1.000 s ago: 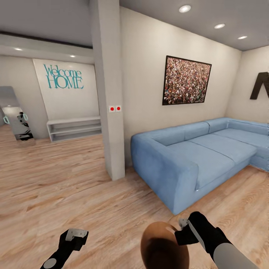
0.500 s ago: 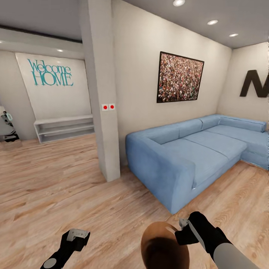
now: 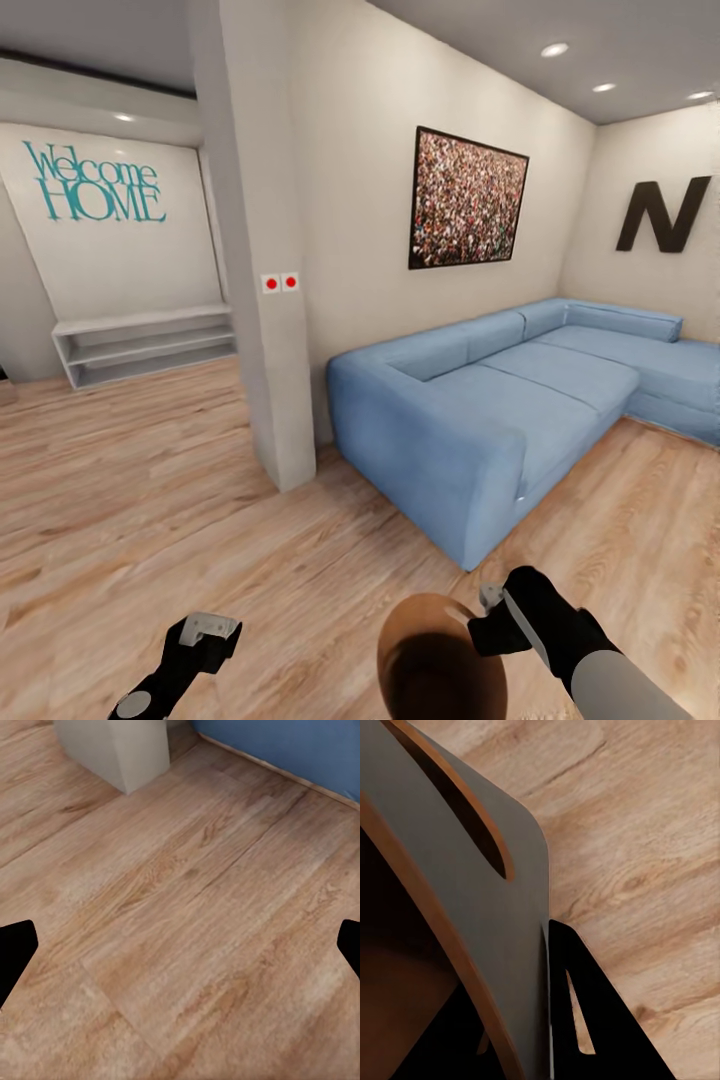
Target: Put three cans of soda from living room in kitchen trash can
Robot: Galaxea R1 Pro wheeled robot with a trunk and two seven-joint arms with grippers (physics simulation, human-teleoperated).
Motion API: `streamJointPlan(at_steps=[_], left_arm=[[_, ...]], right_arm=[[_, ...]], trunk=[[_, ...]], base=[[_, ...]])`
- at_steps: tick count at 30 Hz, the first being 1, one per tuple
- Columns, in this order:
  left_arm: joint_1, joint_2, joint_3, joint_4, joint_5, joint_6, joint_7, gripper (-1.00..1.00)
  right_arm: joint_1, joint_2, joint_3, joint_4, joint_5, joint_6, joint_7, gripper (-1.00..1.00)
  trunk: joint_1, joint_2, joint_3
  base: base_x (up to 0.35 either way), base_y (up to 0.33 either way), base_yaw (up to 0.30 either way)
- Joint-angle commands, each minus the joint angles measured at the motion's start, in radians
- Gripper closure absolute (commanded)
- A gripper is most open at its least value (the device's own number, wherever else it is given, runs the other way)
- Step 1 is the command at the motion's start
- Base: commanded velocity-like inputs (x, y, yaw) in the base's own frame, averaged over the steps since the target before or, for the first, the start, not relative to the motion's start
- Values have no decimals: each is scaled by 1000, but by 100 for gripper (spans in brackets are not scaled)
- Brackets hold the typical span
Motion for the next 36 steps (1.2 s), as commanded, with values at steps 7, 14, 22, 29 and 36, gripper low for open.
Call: streamJointPlan(at_steps=[7,14,22,29,36], left_arm=[[0,0,0,0,-1,-1,1,-100],[1,1,-1,0,-2,-5,2,-100],[11,1,-2,0,-1,-7,2,-100],[14,1,-2,0,-1,-9,1,-100],[14,1,-2,0,-2,-10,1,-100]], right_arm=[[0,1,-1,0,-22,3,5,100],[0,2,-1,0,-23,3,5,100],[0,3,-1,0,-24,3,5,100],[0,3,0,1,-24,3,4,100],[1,4,0,2,-25,3,4,100]], trunk=[[0,0,-9],[0,0,-18],[0,0,-28],[0,0,-37],[0,0,-43]], base=[[6,314,-150],[-25,305,-150],[-165,76,-151],[-307,4,-151],[-318,0,-81]])
